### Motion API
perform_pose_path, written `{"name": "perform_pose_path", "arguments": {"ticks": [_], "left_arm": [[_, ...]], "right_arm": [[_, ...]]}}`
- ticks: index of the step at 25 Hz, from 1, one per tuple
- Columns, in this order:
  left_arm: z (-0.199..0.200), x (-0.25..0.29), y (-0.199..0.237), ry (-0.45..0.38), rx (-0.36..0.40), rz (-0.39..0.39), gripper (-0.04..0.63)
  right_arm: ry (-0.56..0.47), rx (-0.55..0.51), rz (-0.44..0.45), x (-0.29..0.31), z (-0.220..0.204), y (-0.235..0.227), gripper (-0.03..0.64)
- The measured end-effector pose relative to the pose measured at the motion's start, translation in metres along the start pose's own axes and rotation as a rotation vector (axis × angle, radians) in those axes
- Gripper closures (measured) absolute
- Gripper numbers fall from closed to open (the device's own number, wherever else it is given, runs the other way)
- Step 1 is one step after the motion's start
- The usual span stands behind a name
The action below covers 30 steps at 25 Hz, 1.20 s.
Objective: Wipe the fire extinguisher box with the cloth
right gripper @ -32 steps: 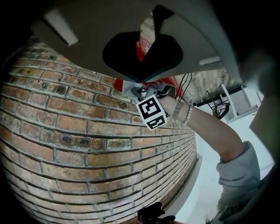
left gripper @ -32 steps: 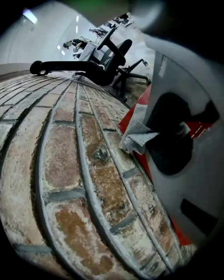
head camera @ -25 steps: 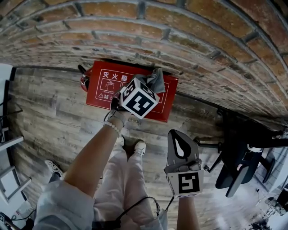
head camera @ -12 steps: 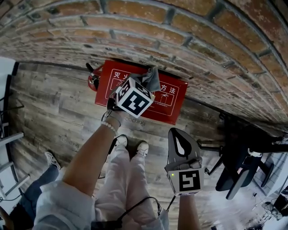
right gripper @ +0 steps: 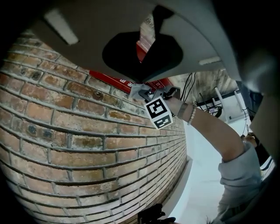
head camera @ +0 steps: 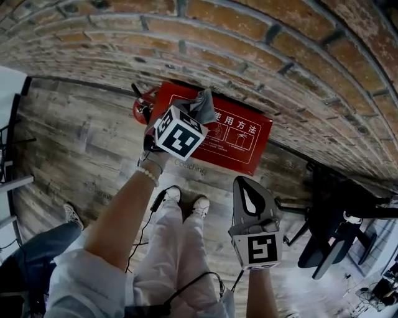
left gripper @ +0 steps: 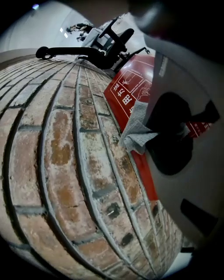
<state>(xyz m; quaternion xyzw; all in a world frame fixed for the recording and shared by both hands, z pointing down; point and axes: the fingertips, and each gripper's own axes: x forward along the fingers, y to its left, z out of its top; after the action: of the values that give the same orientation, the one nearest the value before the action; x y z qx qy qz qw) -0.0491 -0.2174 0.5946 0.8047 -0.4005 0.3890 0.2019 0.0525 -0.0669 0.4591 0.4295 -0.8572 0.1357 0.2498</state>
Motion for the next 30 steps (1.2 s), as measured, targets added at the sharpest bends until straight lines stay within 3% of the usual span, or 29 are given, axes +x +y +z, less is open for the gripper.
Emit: {"name": "perform_pose_path", "arguments": {"ticks": [20,30], "left_arm": [[-0.036,-0.030,0.073,0.005,-0.077,0.096,0.580],[-0.051,-0.043,0.092,0.004,-0.059,0.133,0.580]], "right_arm": [[0.005,-0.035,0.061,0.032,0.017,0.033,0.609],[0.011,-0.045,0.070,0.038,0.020,0.038,0.609]]}}
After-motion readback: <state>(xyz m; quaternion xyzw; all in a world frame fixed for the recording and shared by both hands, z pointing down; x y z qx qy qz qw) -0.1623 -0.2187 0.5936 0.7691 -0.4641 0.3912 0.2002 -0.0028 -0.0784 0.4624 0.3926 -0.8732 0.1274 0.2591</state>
